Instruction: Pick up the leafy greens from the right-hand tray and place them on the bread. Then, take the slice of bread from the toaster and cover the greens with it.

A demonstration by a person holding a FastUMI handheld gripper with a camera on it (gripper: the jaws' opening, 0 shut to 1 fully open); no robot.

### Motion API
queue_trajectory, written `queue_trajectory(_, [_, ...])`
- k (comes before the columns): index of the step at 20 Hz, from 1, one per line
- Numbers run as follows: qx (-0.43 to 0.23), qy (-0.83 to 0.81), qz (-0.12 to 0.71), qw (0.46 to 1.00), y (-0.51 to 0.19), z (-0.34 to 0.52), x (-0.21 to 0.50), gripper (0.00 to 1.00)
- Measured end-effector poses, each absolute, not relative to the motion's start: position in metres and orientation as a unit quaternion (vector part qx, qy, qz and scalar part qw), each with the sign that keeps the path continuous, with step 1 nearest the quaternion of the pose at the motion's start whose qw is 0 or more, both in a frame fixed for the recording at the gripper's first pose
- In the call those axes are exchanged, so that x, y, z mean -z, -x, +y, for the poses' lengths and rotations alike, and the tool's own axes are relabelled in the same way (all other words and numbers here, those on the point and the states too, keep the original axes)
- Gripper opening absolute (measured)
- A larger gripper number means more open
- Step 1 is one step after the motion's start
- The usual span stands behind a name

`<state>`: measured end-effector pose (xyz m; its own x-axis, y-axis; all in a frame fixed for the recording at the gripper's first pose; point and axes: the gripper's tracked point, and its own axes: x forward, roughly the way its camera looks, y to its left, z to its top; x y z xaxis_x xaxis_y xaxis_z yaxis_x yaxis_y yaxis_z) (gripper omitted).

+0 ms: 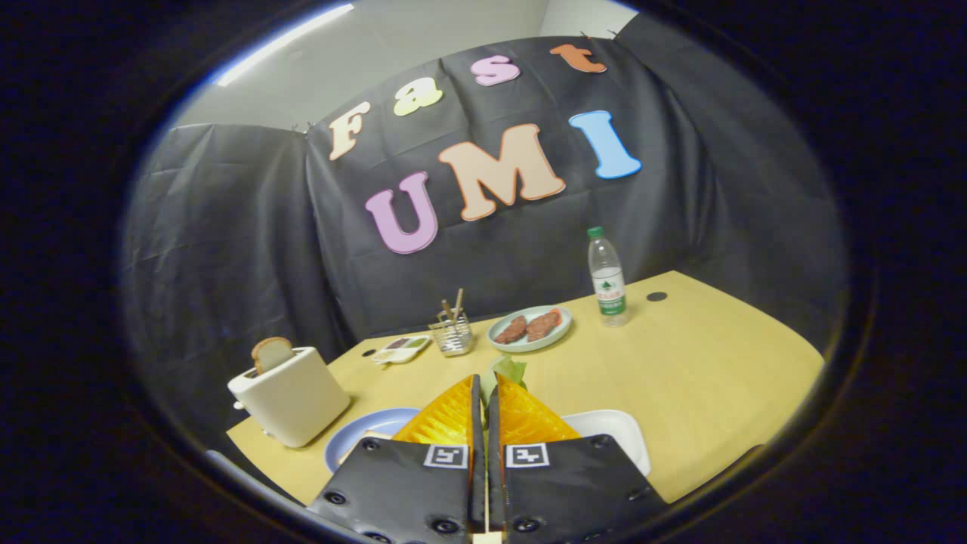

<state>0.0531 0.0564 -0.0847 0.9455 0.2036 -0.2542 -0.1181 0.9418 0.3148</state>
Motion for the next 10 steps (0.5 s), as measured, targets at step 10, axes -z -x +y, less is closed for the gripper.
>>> queue_trajectory(10, [-0.197, -0.207, 0.124, 0.95, -0.051, 0.196, 0.064, 0.05])
